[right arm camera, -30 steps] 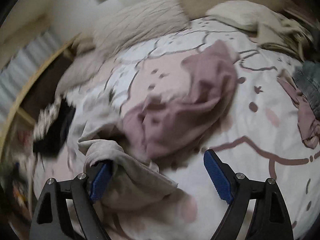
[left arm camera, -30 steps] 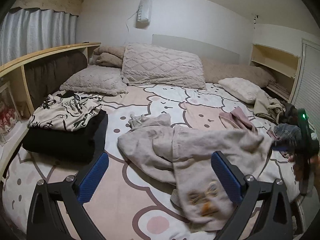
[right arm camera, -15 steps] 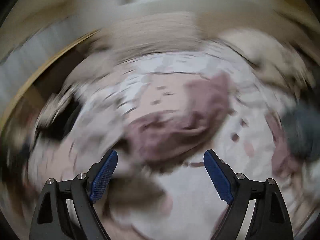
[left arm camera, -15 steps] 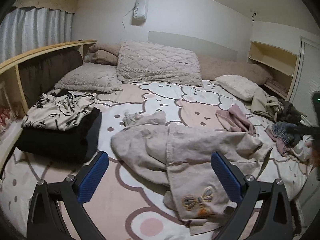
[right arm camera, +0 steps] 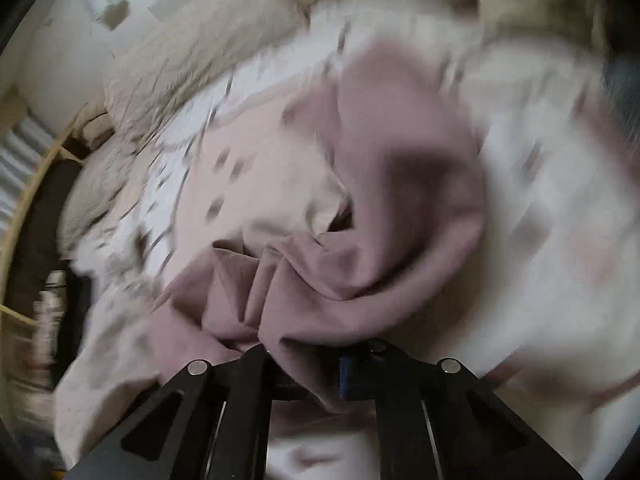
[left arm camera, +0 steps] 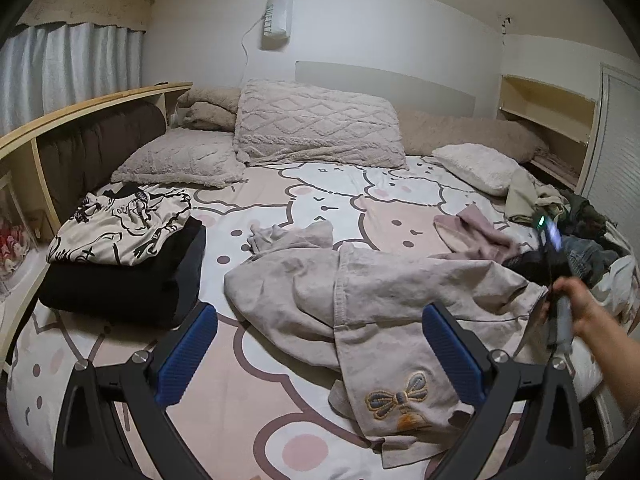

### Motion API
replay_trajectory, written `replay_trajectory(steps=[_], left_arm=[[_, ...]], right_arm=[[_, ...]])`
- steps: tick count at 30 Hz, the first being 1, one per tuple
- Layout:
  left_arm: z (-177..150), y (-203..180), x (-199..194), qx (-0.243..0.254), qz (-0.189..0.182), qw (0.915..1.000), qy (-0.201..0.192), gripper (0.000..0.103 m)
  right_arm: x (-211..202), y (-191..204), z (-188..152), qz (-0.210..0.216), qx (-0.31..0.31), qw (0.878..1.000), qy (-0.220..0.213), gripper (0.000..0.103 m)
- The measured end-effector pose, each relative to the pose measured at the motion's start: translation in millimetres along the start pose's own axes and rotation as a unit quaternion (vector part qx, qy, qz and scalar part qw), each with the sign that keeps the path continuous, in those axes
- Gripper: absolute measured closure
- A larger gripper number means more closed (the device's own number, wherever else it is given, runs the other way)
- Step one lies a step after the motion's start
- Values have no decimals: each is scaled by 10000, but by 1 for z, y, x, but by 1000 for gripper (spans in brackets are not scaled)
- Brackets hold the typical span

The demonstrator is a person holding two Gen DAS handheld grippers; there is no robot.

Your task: Fold clothes

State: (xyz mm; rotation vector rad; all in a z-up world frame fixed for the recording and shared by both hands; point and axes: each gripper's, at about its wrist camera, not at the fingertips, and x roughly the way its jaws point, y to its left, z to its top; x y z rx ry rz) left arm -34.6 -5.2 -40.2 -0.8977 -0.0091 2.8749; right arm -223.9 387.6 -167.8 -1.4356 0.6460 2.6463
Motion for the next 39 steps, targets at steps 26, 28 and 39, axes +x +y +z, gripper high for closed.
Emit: replay_trajectory(steps=[26,28,39], left_arm=[[-18,-57,29,479,-470,9974,267,0],[-27,-60,29,624,-465,9964,345,0],[-65,-46,36,435,-539,9948,747,1]], right_arm=[[-273,-259,156,-4341,803,8803,-1735,0],[-268,-234,134,-4270,654,8800,-1975,0],[-197,-7,-57,1075,-1120,9850,-757,2]])
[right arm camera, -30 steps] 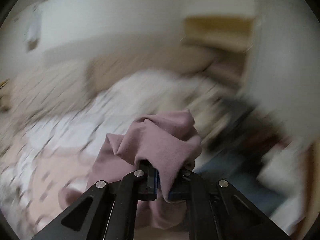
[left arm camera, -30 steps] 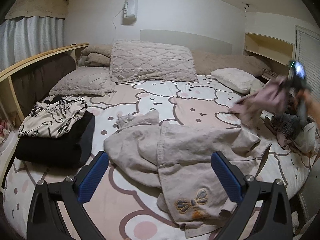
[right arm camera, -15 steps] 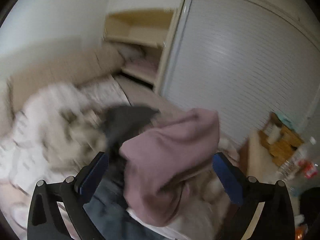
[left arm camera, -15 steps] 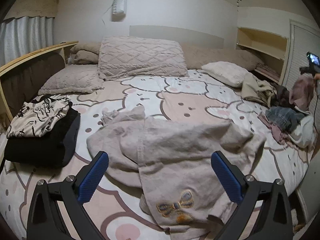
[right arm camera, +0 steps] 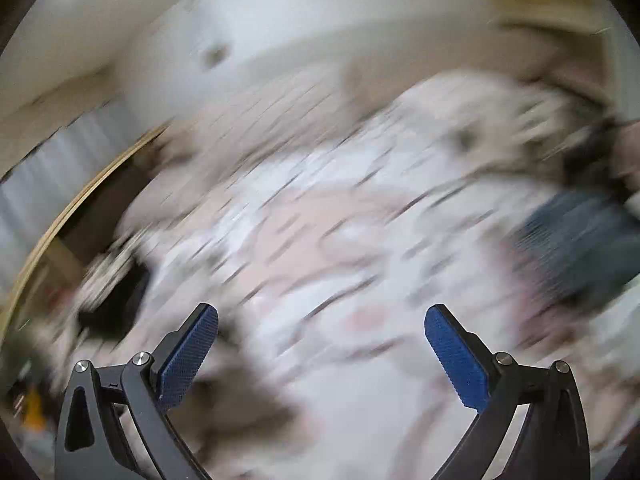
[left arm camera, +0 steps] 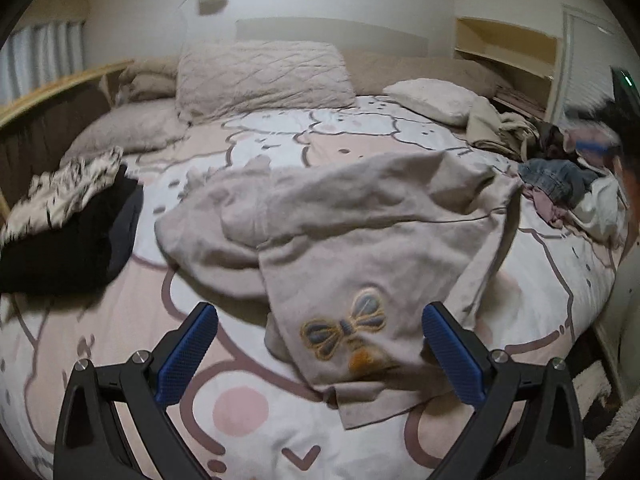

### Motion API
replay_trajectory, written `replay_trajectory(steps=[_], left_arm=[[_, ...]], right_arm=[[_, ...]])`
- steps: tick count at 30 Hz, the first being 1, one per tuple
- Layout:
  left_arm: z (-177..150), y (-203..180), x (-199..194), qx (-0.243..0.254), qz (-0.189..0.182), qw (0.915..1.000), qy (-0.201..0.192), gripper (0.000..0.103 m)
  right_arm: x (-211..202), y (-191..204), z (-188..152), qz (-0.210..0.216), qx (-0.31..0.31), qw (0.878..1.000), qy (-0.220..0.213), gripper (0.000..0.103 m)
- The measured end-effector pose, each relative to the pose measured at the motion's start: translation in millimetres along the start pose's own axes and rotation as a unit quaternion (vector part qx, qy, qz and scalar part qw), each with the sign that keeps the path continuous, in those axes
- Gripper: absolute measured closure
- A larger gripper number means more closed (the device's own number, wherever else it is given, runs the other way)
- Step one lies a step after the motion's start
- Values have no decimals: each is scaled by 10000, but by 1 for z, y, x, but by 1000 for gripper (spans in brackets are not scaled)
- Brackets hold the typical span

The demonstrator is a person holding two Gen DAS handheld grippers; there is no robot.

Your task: Fold clothes

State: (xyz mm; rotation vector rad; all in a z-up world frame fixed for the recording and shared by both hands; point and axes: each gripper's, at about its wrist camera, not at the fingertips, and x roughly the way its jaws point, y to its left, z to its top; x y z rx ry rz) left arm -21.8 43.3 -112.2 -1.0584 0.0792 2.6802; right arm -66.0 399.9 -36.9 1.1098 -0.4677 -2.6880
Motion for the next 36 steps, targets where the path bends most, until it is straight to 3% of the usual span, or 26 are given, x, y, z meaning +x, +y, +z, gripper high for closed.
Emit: replay_trajectory(steps=[3,7,11,13,16,18,21,22,24,26,32,36], left_arm=[[-4,12,2,-137,44,9999,2,15],[-8,28,-7,-330,125,9993,-142,17],[-16,47,-24,-458,443,9973,-356,17],[-23,59,-30,-550,560,9962,-380,17],[-32,77,-34,-753,635,9943,-396,16],[-36,88,-34,-882,639,9933,-384,16],[-40,100,-35,-998,626,9922,-414,16],[-40,103,-35,-1018,622,9919,-441,16],[-41,107,-37,-1046,608,9914,-496,17],[-40,110,-38,-1061,567,9912,-548,17],[-30,107,-36,-932,413,9924,-682,17],[-16,92,-36,-764,217,9933,-837,17]], right_arm=[[37,60,-34,675,-462,9948,605,8],[74,137,-52,1029,-1209,9845,747,8],[126,201,-53,841,-1963,9740,757,8],[154,219,-55,584,-2119,9721,824,8],[191,253,-62,-395,-2214,9724,622,8],[209,266,-64,-791,-2280,9690,527,8],[245,281,-76,-1543,-2714,9471,738,10],[250,281,-79,-1635,-2823,9420,795,19],[247,271,-82,-1613,-2899,9394,870,73],[232,254,-77,-1340,-2689,9492,938,88],[128,198,-39,-728,-1772,9802,498,91],[48,172,-11,-687,-1529,9857,-151,93]])
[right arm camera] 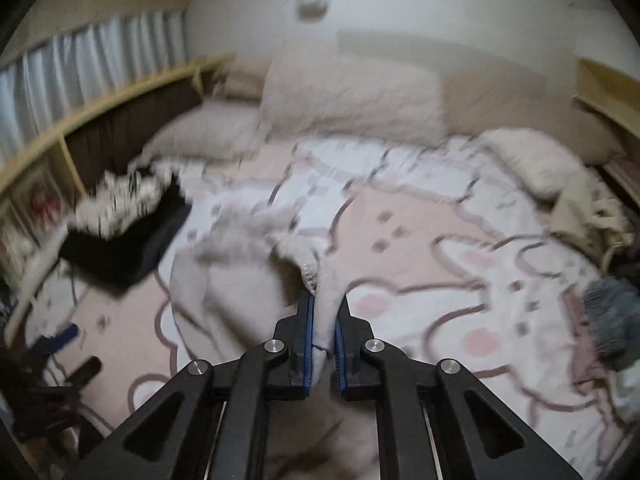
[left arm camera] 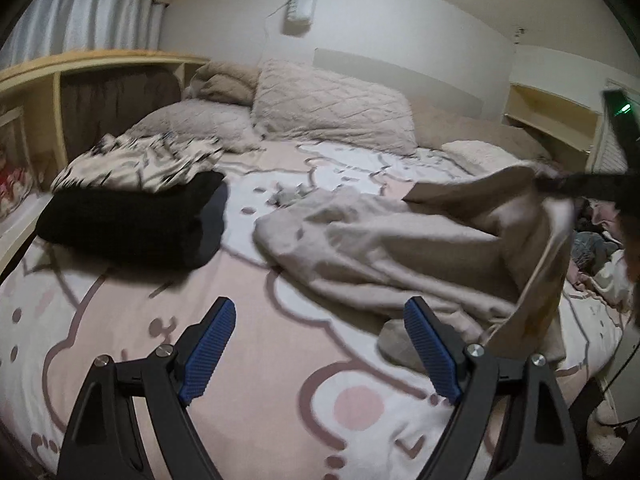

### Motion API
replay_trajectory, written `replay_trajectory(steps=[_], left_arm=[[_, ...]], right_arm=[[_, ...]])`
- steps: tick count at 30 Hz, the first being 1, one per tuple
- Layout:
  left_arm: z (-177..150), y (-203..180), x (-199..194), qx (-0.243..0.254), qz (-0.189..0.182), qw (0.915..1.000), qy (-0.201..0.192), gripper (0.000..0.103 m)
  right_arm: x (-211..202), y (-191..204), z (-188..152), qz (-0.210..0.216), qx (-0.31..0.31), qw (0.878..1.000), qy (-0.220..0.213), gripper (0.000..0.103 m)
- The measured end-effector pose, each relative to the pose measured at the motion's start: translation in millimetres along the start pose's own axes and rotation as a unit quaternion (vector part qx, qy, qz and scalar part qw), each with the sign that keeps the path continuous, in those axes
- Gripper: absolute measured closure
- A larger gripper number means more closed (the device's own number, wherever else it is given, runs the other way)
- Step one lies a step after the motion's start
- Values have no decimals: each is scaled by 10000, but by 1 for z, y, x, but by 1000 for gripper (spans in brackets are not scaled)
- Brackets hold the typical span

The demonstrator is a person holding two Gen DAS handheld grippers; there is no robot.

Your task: Fold clothes

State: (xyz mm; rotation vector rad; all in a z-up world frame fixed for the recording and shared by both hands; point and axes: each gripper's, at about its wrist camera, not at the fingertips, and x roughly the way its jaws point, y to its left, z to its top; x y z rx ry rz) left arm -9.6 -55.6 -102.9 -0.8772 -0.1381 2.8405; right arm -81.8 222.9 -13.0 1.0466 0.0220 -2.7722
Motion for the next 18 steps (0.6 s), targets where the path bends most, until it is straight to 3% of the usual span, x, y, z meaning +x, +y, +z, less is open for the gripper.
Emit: replay_trajectory(steps=[5,7,9,12,14,18], left_arm=[[22,-30,2,285,-369,9987,-186,17],[31,-44,3,423,-551,9973,-233,17],[38,-58,4,609,-667,9955,-287,17],[42,-79,10,860,-806,9926,-308,16],[43,-92,21,963,-881,9911,-257,17],[40,-121,59,1237,-825,9889,-42,17]], right_arm=[[-74,-21,9,-537,-330,9952,-755,93],[-88,-22,2,-569,-484,9946,-721,93],[-91,-23,-22,-579,-658,9955,-349,93],[-70,-32,-81,-835,-876,9900,718,94],[-52,-48,-129,-1020,-646,9816,1480,94],[-39,-62,-192,-885,-211,9700,2256,94]])
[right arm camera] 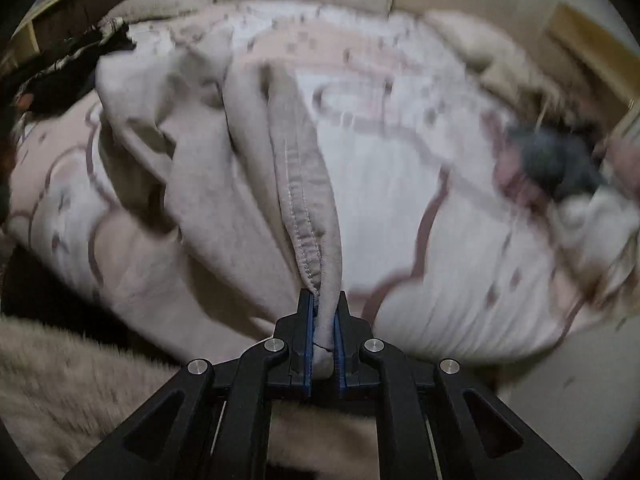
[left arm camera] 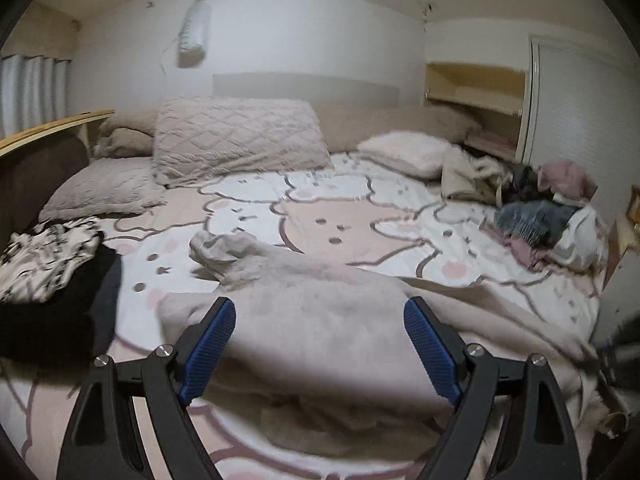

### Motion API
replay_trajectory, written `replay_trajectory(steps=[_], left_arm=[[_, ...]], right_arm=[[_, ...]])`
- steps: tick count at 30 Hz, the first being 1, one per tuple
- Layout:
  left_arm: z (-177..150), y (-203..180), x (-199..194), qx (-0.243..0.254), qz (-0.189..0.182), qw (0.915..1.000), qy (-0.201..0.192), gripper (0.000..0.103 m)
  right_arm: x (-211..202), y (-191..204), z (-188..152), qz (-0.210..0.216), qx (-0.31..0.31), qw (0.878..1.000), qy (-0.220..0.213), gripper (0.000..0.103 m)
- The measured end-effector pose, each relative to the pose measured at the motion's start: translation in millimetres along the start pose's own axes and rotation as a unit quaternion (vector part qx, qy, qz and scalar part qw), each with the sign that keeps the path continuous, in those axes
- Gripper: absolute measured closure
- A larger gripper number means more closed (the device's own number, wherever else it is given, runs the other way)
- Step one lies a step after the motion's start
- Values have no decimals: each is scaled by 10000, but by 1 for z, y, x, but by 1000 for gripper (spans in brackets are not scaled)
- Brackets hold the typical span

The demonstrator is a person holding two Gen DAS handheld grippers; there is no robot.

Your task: Fold clothes

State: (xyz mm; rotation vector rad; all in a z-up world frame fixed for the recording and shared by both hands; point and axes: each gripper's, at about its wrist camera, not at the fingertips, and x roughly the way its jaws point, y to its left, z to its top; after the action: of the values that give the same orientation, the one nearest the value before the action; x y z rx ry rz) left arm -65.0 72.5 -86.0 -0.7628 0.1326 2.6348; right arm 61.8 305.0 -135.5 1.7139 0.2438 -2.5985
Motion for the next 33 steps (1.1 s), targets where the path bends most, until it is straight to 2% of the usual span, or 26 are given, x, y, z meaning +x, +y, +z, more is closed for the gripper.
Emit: replay_trajectory(steps=[2,4,5,6,7,9,12,14,15,20,21,22,23,24,25,26,28,30,33], left_arm=[[-3,-9,23,163,-1,9997,201,17],[-14,-16,43,343,-21,9981,505,17],[-22,-19,51,417,-22,9970,652,17],[-30,-20,57,469,-7,9957,800,17],[-38,-19,62,498,28,9945,921,17],[-53,-16,67,469,89,9923,1145,17],[-71,-11,66,296,110,9908,1314,17],[-78,-12,63,291,178,9903,1344,16],[-80,-12,62,295,210,9901,1358,16],[-87,-12,58,271,301,9887,1441,16],[-86,-12,57,253,306,9885,1460,16],[-83,-11,56,221,297,9883,1481,17],[-80,-10,53,184,273,9882,1493,17],[-75,-9,50,141,240,9884,1494,17],[-70,-7,46,88,204,9887,1481,17],[-64,-5,40,33,171,9893,1449,17],[-49,0,24,4,143,9919,1263,17],[-33,3,4,186,273,9947,977,17],[-12,9,-26,537,512,9956,580,17]], right_arm=[[-1,1,-7,178,106,9997,-101,93],[-13,-2,-4,311,177,9988,-343,85],[-20,-7,2,405,268,9978,-448,58],[-26,-13,7,473,413,9965,-550,26],[-32,-19,12,568,549,9943,-710,22],[-44,-31,28,993,776,9854,-1145,22],[-38,-52,54,1564,1159,9709,-1394,22],[-17,-60,75,1970,1456,9607,-1306,26],[-4,-65,84,2120,1543,9569,-1250,33],[62,-56,121,2714,1679,9454,-666,34],[70,-52,126,2790,1636,9446,-566,39],[76,-46,129,2847,1588,9439,-527,49],[81,-39,132,2858,1461,9458,-490,77],[82,-35,135,2788,1376,9493,-457,91],[79,-32,136,2739,1289,9518,-487,91],[68,-29,136,2898,1193,9476,-613,91],[41,-20,135,3356,898,9341,-824,91],[5,-2,130,3742,342,9210,-1029,91],[-30,34,114,4273,-349,8986,-934,91]])
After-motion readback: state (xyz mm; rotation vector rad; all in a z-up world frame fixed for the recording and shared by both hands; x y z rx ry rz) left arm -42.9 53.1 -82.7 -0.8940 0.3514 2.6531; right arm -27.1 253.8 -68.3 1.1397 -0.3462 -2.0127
